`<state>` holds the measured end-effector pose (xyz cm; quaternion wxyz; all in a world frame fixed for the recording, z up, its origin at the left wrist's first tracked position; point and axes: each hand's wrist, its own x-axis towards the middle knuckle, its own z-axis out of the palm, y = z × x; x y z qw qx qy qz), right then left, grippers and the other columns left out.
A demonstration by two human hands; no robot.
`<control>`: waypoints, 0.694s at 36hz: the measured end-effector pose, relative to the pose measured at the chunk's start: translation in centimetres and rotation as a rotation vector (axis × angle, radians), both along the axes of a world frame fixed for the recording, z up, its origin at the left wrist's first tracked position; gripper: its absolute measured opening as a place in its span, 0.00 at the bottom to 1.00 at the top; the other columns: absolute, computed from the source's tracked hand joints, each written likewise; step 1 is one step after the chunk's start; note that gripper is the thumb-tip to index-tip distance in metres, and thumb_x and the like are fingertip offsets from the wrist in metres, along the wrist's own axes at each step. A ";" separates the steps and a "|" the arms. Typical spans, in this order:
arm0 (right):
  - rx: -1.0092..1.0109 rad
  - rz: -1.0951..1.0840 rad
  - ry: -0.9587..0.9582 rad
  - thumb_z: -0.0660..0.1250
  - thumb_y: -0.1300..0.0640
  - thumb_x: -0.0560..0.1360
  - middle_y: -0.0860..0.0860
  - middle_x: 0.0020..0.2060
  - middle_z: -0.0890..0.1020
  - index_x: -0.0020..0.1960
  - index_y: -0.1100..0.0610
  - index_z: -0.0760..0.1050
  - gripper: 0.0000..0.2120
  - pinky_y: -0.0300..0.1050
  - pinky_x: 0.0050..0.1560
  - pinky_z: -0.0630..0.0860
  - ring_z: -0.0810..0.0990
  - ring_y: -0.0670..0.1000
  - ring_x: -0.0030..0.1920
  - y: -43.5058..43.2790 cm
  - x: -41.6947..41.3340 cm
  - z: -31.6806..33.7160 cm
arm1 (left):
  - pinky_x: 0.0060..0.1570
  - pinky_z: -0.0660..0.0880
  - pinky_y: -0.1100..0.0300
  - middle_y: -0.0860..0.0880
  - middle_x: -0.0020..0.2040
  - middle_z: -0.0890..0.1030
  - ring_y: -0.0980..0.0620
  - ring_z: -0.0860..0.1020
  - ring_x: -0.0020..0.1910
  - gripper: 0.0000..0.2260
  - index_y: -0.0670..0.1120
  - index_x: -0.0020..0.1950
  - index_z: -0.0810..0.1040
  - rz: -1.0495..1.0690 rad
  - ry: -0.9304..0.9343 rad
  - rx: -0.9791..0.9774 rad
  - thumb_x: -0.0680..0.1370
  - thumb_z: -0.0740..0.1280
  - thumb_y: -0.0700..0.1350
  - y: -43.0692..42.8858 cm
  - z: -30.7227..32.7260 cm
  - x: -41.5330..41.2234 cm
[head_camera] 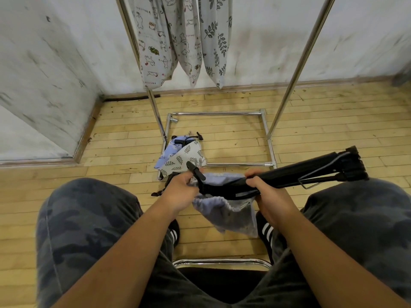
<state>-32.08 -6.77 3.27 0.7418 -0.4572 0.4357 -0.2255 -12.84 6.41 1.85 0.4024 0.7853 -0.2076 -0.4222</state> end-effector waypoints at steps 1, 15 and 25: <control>-0.007 0.022 -0.006 0.67 0.67 0.78 0.52 0.48 0.84 0.46 0.56 0.82 0.09 0.45 0.55 0.75 0.82 0.55 0.57 0.0 0.0 0.0 | 0.51 0.80 0.58 0.52 0.55 0.86 0.53 0.83 0.49 0.27 0.64 0.57 0.81 0.031 0.012 -0.018 0.77 0.62 0.31 -0.1 0.0 0.0; 0.066 0.047 -0.056 0.65 0.69 0.78 0.53 0.45 0.86 0.46 0.58 0.83 0.10 0.49 0.60 0.78 0.83 0.55 0.56 -0.3 -0.1 1.1 | 0.64 0.78 0.56 0.51 0.60 0.85 0.52 0.79 0.64 0.24 0.51 0.59 0.86 0.136 -0.033 -0.102 0.76 0.65 0.26 -0.4 -1.1 0.5; 0.079 0.102 -0.107 0.64 0.70 0.78 0.54 0.46 0.85 0.46 0.58 0.81 0.10 0.44 0.55 0.79 0.84 0.54 0.55 -0.3 -0.3 1.6 | 0.43 0.79 0.49 0.41 0.50 0.88 0.45 0.80 0.42 0.22 0.49 0.52 0.88 0.268 0.084 -0.063 0.74 0.61 0.29 -0.5 -1.4 0.9</control>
